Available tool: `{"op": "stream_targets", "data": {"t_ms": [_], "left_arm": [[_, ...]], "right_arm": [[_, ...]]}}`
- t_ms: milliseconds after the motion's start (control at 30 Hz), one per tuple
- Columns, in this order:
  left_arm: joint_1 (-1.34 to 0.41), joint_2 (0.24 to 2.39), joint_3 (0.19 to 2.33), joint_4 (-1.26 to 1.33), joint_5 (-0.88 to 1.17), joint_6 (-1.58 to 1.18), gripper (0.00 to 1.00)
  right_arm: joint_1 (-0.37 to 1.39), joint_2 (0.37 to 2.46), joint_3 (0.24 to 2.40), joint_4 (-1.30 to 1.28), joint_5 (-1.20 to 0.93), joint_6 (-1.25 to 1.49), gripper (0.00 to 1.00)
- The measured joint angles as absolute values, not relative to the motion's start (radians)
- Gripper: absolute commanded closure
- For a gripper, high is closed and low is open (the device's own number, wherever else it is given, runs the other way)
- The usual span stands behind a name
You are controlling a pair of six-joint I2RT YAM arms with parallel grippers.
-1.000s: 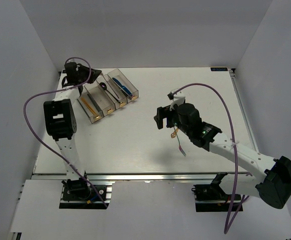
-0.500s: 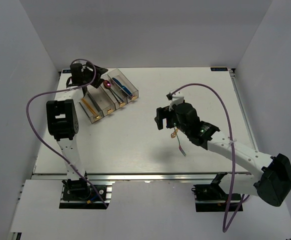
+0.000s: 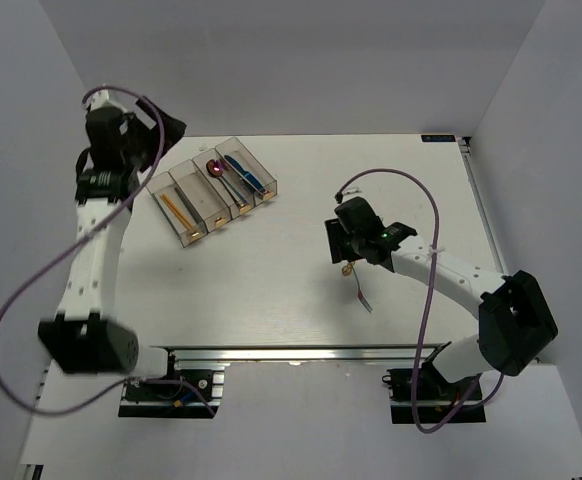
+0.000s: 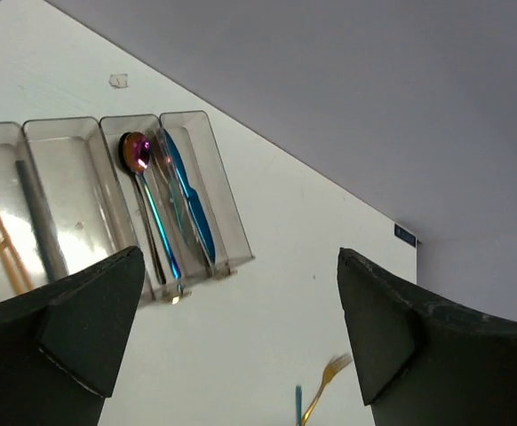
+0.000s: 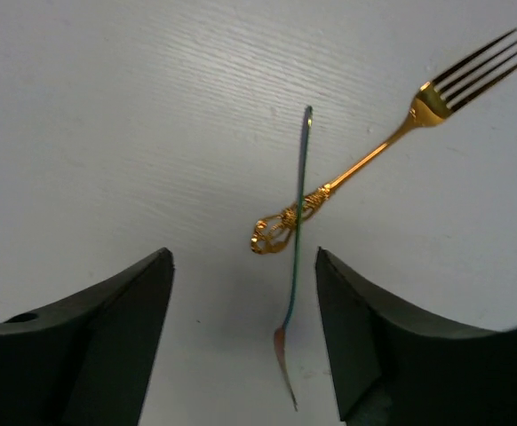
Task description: Sort the eating utensils into containers
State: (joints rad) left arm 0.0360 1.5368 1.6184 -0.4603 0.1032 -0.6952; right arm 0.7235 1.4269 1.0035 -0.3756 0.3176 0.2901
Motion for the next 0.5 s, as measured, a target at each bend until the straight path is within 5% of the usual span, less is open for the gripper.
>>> {"op": "stream_targets", "data": {"t_ms": [200, 500], "left_arm": [[0.027, 1.074, 1.238, -0.497, 0.033, -0.554, 0.02], [0.027, 1.025, 0.891, -0.561, -0.019, -0.469, 0.02]], "right_arm": [[0.633, 1.485, 0.994, -0.429, 0.287, 0.3, 0.57], [0.588, 1.571, 0.951, -0.447, 0.202, 0.284, 0.67]]}}
